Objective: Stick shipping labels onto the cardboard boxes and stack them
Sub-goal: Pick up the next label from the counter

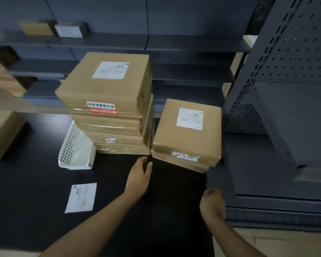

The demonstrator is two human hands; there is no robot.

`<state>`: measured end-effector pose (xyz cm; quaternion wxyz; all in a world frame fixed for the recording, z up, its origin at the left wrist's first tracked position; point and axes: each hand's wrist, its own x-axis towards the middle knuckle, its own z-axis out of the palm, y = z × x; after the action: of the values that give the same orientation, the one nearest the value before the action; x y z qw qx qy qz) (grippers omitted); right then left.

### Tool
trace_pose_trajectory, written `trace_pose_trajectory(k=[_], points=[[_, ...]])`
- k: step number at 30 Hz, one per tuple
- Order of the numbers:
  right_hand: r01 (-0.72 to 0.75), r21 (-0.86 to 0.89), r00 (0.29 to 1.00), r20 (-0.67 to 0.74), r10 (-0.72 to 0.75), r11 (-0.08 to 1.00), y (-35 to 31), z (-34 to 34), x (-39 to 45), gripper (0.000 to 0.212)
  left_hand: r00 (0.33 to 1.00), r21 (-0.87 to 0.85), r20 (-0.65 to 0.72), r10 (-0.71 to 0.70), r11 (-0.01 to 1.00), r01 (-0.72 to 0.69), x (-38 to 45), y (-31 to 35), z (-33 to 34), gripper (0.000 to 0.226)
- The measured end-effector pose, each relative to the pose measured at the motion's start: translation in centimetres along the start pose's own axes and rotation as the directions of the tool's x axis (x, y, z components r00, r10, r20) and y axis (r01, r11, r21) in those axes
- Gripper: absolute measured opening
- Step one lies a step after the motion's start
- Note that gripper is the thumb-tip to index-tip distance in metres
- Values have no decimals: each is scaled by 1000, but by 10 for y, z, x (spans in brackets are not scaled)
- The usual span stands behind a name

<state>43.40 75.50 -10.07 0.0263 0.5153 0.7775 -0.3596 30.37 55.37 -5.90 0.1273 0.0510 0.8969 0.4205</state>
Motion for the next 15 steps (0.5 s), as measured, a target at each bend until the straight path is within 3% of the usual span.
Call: trace_pose_trajectory(k=[4, 8, 11, 15], points=[[260, -290, 961, 170, -218, 921, -3, 23, -42, 23, 986, 397, 106, 128, 904, -160, -32, -48, -30, 36], [592, -349, 804, 314, -504, 727, -41, 45, -81, 26, 986, 569, 133, 102, 806, -161, -42, -97, -78, 35], [649, -323, 759, 335, -559, 689, -69, 75, -115, 26, 994, 637, 87, 69, 763, -109, -44, -137, -125, 35], [633, -325, 773, 305, -555, 703, -102, 132, -171, 25, 996, 668, 82, 42, 739, -86, -48, -190, -200, 33]])
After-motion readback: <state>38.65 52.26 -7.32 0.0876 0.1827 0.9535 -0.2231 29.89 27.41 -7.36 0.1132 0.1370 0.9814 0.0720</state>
